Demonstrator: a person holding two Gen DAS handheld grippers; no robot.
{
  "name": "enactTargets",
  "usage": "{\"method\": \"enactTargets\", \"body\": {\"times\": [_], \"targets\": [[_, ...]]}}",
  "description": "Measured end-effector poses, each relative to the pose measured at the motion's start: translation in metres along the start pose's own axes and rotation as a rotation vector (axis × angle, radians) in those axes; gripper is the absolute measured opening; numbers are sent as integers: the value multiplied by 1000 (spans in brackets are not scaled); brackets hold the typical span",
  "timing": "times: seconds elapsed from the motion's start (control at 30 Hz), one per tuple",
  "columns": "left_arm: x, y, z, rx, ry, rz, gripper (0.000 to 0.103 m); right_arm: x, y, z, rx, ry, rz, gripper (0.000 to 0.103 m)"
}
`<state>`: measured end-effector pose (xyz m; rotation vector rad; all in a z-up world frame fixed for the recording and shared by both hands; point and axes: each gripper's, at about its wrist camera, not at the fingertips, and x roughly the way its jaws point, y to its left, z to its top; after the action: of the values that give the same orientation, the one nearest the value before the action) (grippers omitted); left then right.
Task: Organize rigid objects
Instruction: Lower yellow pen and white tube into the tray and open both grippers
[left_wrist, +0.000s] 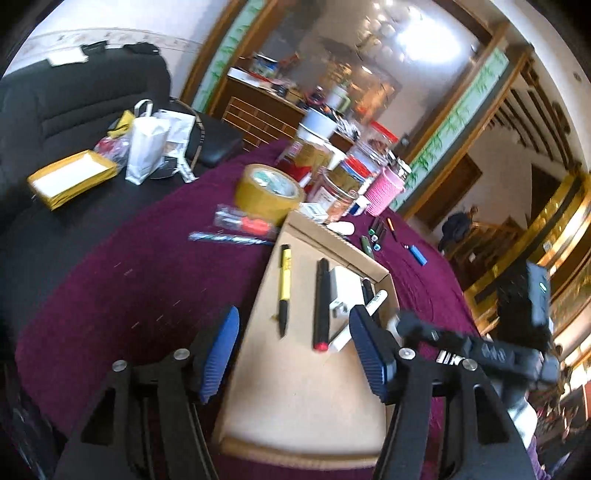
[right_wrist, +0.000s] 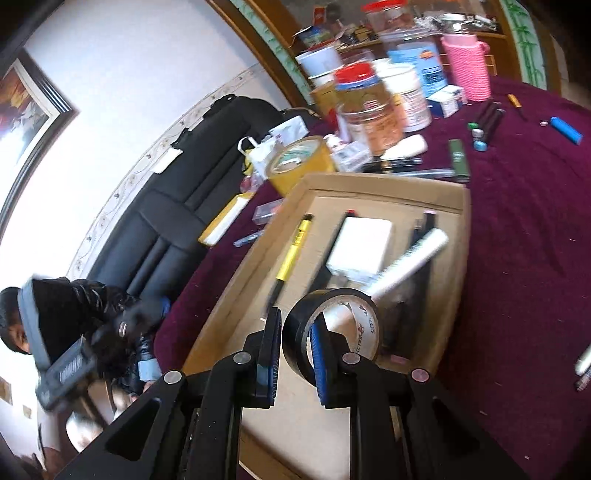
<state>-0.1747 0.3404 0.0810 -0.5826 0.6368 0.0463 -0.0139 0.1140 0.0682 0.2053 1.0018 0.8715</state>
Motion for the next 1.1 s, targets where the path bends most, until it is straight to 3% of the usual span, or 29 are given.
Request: {"method": "enactTargets", "body": {"times": [0.2,0.47,0.53,0.6,0.63,0.7,0.83,1.0,1.1], "targets": [[-30,27,-23,-44,-10,20,62,49,28,14,-3,96,48,18],[-31,44,-35,-63,10,25,62,87,58,-2,-91,251,92,19],[-29,46,-39,-74,21,2,62,84,56,-2,-76,274,123,27],[-27,46,-42,-72,26,-10,62,69,47,2,-51,250,135,37],[-26,46,-44,-70,27,-18,62,58,38,7,-32,217,109,44],[-26,48,-46,-71,27,-23,62,35,12,17,16,147,9,49],[-21,57,-49,-95,36,-23,62,12,-30,26,131,89,-44,49],[-20,60,-53,-103,49,-28,62,19,-33,22,140,106,-55,49],[-20,60,-53,-104,49,-30,62,18,-29,26,103,52,-180,49]]}}
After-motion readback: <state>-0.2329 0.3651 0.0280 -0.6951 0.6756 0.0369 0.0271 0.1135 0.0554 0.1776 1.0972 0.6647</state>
